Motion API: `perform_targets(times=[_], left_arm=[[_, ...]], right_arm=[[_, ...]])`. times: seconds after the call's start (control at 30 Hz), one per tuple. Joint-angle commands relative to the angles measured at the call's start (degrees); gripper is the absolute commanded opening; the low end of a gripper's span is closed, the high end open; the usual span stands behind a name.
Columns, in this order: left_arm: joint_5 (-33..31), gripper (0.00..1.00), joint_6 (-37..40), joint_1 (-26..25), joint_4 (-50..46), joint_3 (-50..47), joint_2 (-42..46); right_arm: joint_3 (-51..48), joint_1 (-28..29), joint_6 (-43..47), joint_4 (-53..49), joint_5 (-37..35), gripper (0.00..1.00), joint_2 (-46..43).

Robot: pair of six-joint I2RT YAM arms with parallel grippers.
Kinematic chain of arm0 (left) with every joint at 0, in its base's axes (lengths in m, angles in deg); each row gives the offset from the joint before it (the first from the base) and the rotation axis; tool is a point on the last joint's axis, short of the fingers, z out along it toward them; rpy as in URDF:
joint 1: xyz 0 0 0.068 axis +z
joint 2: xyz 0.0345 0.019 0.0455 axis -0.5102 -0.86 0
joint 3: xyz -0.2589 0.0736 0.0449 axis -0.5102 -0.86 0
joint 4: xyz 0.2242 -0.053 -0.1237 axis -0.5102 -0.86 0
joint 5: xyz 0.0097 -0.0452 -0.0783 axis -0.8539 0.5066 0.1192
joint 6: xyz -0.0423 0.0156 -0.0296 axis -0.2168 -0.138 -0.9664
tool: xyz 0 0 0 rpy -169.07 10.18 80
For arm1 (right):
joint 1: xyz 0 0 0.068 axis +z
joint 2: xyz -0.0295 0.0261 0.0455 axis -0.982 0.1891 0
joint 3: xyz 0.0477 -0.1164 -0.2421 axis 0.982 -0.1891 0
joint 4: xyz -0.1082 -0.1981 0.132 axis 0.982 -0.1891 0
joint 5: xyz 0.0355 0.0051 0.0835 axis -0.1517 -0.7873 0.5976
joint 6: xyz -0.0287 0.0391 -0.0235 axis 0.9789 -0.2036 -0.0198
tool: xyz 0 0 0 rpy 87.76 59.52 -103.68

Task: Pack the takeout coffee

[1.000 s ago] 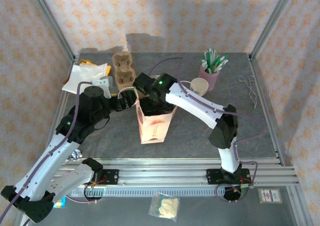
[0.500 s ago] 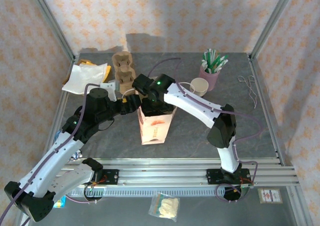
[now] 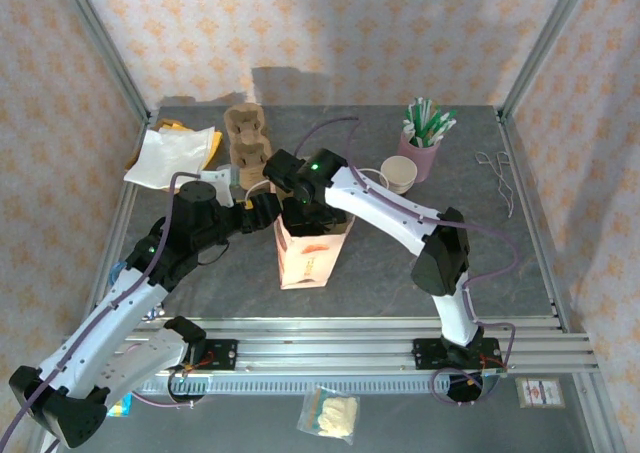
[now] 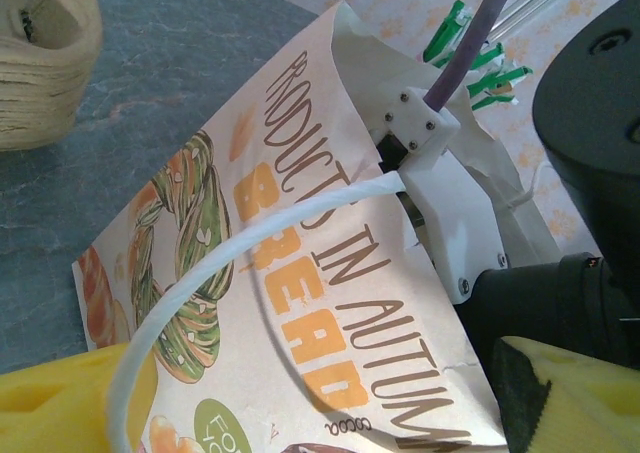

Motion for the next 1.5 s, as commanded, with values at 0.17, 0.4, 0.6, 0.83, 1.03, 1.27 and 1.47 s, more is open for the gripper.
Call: perform_targets(times=[0.17,0.4,0.6,0.83,1.03,1.27,1.47], left_arm=[[-3.4,0.87,3.1,0.6,-5.0,0.0,1.0],[-3.9,0.87,3.5,0.6,-5.8,0.2,1.1],[-4.0,0.87,3.4,0.6,-5.7,0.2,1.0],[-4.1,0.87,3.4,0.6,-5.6,0.5,0.5],[-4.3,0.86,3.5,0.6,-5.8,1.1,-0.1],[-4.4,0.86,3.5,0.6,-6.3,2.4,-1.0],[-4.6,0.86,3.5,0.6,-6.9,3.3,-1.4]], right_arm=[[2.0,-0.4,-0.1,-0.7,-0.8,1.00,-2.6],[2.6,-0.5,0.6,-0.7,-0.5,1.00,-3.4],[3.1,-0.5,1.7,-0.7,-0.1,1.00,-4.3],[1.6,-0.1,3.7,-0.7,0.6,1.00,-5.9],[-0.3,0.6,7.1,-0.6,0.6,1.00,-7.4],[1.0,0.7,8.6,-0.6,-0.4,1.00,-7.4],[5.3,0.7,8.1,-0.6,0.6,1.00,-7.9]])
